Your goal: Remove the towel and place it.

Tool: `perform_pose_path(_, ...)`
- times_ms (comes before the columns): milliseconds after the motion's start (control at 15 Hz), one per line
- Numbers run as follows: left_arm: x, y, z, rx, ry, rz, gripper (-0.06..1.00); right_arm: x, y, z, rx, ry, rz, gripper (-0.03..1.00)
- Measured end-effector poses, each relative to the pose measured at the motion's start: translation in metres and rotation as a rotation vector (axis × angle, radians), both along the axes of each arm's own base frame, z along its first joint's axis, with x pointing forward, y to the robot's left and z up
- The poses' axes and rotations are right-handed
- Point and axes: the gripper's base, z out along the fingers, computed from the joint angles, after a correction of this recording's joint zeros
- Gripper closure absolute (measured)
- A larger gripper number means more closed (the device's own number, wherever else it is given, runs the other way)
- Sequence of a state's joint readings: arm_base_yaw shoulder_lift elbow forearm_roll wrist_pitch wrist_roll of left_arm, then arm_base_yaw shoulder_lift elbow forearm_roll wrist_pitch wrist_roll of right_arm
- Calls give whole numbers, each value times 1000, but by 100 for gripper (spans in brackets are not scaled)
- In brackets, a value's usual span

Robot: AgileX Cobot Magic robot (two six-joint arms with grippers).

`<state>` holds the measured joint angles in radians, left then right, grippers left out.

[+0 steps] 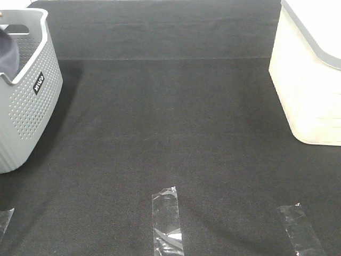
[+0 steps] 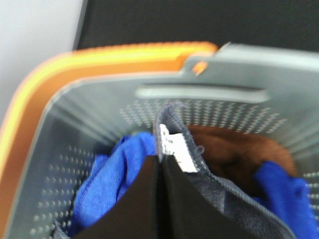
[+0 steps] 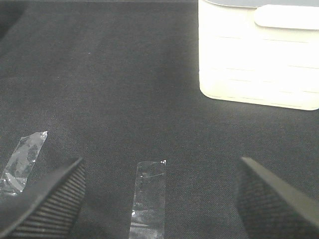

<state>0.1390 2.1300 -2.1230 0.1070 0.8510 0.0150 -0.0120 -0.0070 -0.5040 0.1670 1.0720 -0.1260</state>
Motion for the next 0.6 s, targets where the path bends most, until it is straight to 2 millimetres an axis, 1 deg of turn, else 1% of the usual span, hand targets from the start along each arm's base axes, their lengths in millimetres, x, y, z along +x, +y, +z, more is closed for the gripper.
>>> perform_pose_path(133,-13,-16,35,22,-64,-92,94,0,0,0,0,0,0,20)
perform_pose_path(333,-42,-43,92,38,-196,-262,94,0,0,0,0,0,0,20)
perform_pose_path(400,-52,-52,109,22,-250,-307,94,0,0,0,0,0,0,20)
perform_pose_path(600,-91,-74,169,-49,-475,-419,94,0,0,0,0,0,0,20)
